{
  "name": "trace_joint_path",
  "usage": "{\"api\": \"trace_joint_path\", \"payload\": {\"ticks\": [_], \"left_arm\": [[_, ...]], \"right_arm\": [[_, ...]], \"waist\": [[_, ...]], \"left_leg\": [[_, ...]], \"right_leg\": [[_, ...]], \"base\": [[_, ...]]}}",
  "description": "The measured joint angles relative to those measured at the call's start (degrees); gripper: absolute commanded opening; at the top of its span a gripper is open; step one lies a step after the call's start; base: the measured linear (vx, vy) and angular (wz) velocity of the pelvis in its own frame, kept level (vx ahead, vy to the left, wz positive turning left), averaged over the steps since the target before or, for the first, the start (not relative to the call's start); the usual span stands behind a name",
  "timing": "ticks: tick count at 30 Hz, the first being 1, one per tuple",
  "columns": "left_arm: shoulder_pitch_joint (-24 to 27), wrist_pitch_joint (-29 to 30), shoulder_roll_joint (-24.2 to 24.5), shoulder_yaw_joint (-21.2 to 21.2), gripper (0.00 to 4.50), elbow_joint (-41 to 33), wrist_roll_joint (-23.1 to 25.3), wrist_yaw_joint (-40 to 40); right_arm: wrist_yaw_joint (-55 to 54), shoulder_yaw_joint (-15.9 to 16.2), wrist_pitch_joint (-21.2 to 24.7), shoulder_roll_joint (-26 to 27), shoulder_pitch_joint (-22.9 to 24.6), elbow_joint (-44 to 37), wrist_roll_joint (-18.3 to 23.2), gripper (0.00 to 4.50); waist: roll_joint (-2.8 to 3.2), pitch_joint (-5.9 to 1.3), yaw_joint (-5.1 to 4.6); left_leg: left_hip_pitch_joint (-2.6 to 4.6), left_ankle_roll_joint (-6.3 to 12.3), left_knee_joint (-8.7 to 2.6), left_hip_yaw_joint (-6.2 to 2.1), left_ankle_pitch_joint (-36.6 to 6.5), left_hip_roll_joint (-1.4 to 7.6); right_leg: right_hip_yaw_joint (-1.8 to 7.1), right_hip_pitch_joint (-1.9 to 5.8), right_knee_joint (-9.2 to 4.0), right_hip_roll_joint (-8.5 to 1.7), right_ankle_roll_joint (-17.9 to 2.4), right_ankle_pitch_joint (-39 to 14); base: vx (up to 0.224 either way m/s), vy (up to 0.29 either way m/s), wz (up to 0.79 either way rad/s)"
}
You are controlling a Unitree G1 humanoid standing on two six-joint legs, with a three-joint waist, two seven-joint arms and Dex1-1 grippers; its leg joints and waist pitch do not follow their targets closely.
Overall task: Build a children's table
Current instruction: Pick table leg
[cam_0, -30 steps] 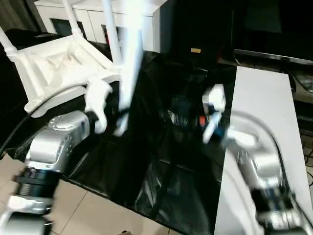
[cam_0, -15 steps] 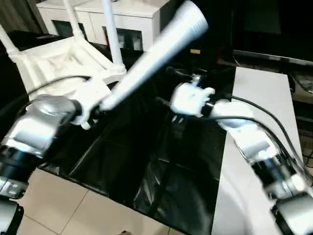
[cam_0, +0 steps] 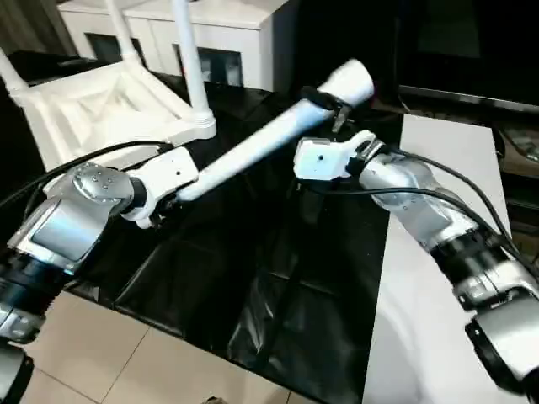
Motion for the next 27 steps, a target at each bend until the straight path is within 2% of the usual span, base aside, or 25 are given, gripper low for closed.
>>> {"api": "trace_joint_path", "payload": {"ticks": [5, 6, 9, 10, 15, 17, 27], "left_arm": [[0.1, -0.7, 2.2, -1.5, 1.48, -1.8, 1.8, -2.0], [0.1, -0.7, 2.7, -1.6, 1.48, -2.0, 2.2, -2.4], [0.0, -0.7, 3.5, -1.6, 1.48, -2.9, 3.6, -2.8], [0.0, -0.7, 3.5, -1.6, 1.48, -3.2, 4.0, -2.8], [-0.1, -0.9, 4.0, -1.6, 1.48, -3.4, 5.0, -2.7], [-0.1, -1.3, 4.2, -1.6, 1.48, -3.5, 5.5, -2.7], [-0.7, -3.2, 4.5, -1.5, 1.48, -4.0, 6.7, -2.7]], "right_arm": [[-1.2, 3.0, -0.3, 0.2, -2.1, 6.6, -3.4, 4.33], [-1.2, 3.4, -0.6, 0.2, -2.3, 7.7, -3.5, 4.03], [-1.2, 3.7, -2.1, 0.2, -2.5, 10.4, -3.5, 3.9], [-1.2, 3.9, -2.7, 0.2, -2.5, 11.1, -3.5, 3.64], [-0.9, 4.4, -4.8, 0.4, -2.5, 13.2, -3.5, 3.44], [-0.8, 4.5, -5.5, 0.4, -2.5, 14.0, -3.5, 3.11], [0.8, 4.6, -7.5, 1.3, -2.5, 17.6, -2.7, 2.44]], "waist": [[-0.12, 0.04, -0.02], [-0.15, 0.04, -0.04], [-0.32, 0.1, 0.01], [-0.38, 0.09, 0.02], [-0.4, 0.08, -0.05], [-0.4, 0.08, -0.07], [-0.39, 0.08, -0.02]], "left_leg": [[-0.03, 0.0, 0.0, 0.01, 0.0, 0.01], [-0.03, 0.0, 0.0, 0.01, 0.0, 0.01], [-0.02, 0.0, 0.0, 0.01, 0.0, 0.03], [-0.02, 0.0, 0.0, 0.01, 0.0, 0.03], [-0.01, -0.01, 0.0, 0.03, 0.0, 0.04], [-0.02, -0.01, 0.0, 0.03, 0.0, 0.05], [-0.03, -0.01, 0.0, 0.03, 0.0, 0.05]], "right_leg": [[-0.01, -0.01, 0.0, 0.0, 0.0, 0.0], [-0.01, -0.01, 0.0, 0.0, 0.0, 0.0], [-0.01, -0.01, 0.01, 0.0, 0.0, 0.0], [-0.01, -0.01, 0.01, 0.0, 0.0, 0.0], [-0.01, -0.01, 0.03, 0.0, 0.0, 0.0], [-0.01, -0.01, 0.03, 0.0, 0.0, 0.0], [-0.02, -0.01, 0.04, 0.0, 0.0, 0.0]], "base": [[0.0, 0.0, 0.0], [0.0, 0.0, 0.0], [0.0, 0.0, 0.0], [0.0, 0.0, 0.0], [0.0, 0.0, 0.0], [0.0, 0.0, 0.0], [0.0, 0.0, 0.0]]}}
